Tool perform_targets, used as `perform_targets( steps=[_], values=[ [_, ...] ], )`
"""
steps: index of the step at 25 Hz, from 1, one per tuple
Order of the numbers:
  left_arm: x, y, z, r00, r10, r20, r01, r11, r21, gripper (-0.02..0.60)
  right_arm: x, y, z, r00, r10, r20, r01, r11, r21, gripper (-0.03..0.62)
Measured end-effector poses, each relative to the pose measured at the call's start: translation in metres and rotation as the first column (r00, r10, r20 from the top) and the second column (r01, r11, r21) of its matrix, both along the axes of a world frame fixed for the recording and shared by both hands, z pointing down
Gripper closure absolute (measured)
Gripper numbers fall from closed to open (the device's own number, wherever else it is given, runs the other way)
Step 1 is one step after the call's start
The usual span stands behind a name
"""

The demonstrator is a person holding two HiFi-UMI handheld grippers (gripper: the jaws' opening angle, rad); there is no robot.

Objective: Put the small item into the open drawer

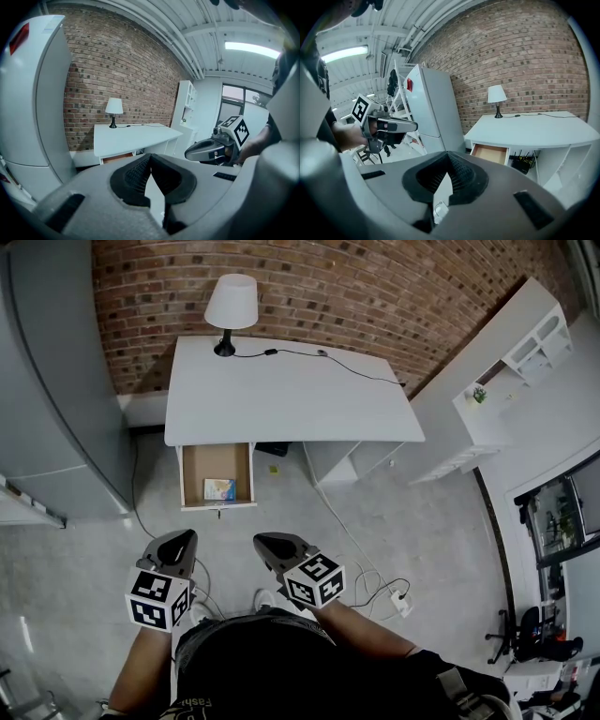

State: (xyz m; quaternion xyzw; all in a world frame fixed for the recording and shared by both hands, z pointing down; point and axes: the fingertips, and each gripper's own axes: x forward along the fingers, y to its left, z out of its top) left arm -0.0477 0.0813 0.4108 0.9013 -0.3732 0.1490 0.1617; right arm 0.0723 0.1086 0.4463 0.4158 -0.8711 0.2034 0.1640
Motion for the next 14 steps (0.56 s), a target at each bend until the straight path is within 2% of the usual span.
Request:
perform_targets(
  steps=[14],
  values=[
    [0.0003,-0.0058,0.0025,1.0,0.0,0.009,0.0,1.0,-0.001,0.563,0.0005,-0.0073,0.002,1.0,0.005,0.004,-0.005,1.0,-0.003,0.591]
  ],
)
